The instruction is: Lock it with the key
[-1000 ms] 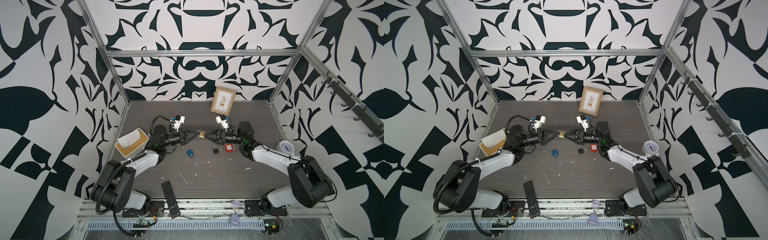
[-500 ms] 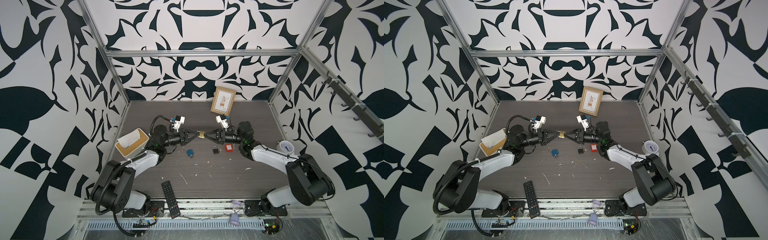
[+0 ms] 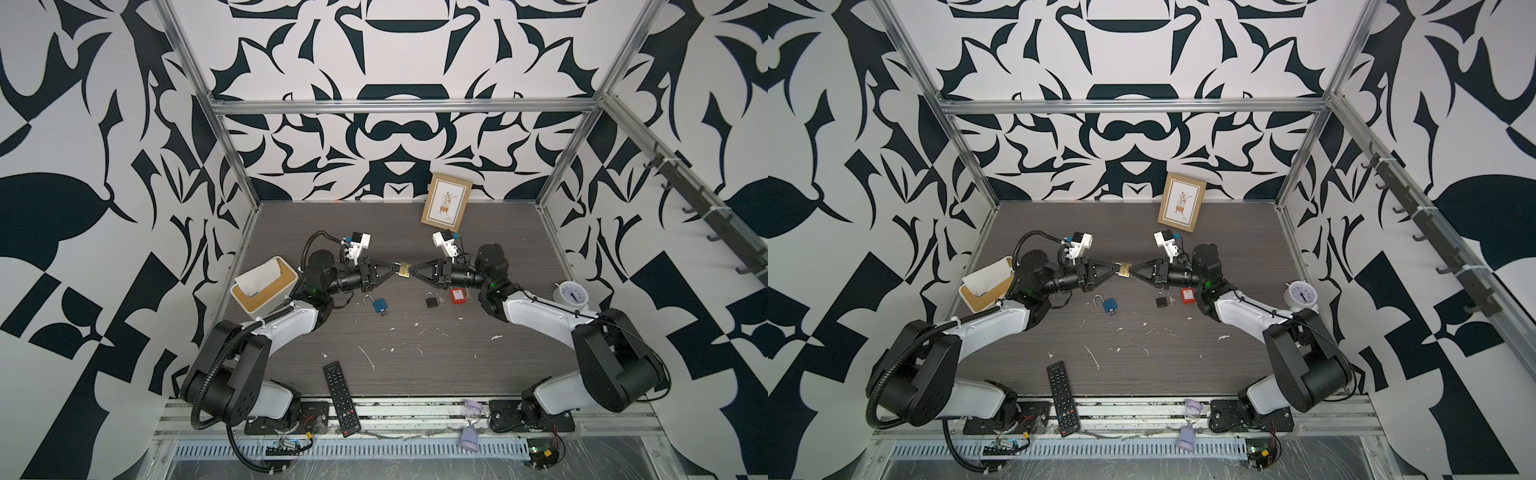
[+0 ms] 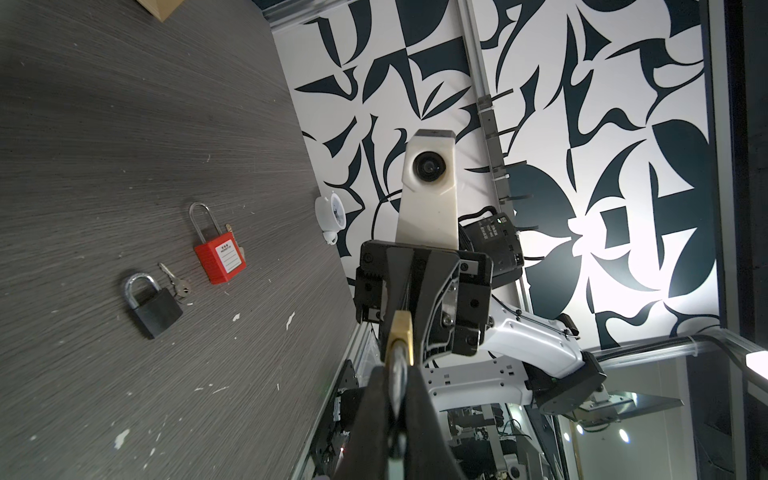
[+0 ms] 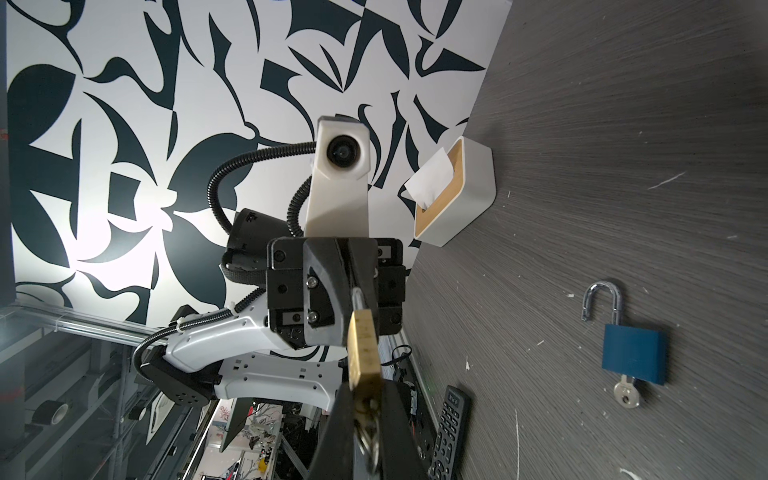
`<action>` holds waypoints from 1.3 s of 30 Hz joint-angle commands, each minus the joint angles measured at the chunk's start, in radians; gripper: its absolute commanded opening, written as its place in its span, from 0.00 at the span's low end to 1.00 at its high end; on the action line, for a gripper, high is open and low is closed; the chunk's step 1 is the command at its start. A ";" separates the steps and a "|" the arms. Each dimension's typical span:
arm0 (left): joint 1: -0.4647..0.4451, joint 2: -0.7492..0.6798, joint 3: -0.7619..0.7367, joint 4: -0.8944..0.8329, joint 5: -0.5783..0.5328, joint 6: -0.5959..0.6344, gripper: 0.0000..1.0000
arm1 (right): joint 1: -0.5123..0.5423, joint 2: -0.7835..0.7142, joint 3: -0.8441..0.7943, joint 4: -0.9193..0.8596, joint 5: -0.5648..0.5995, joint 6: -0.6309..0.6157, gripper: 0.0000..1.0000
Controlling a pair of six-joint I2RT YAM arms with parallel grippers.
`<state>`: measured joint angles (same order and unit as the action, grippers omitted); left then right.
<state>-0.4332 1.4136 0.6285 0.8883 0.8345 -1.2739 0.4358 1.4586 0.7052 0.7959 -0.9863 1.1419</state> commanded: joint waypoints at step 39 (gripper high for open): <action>0.030 0.014 -0.005 0.158 0.026 -0.086 0.00 | -0.104 -0.084 -0.080 0.125 -0.012 -0.016 0.24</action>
<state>-0.4007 1.4418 0.6193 0.9909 0.8474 -1.3582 0.3214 1.3655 0.6125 0.7643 -0.9825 1.0752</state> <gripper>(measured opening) 0.080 0.224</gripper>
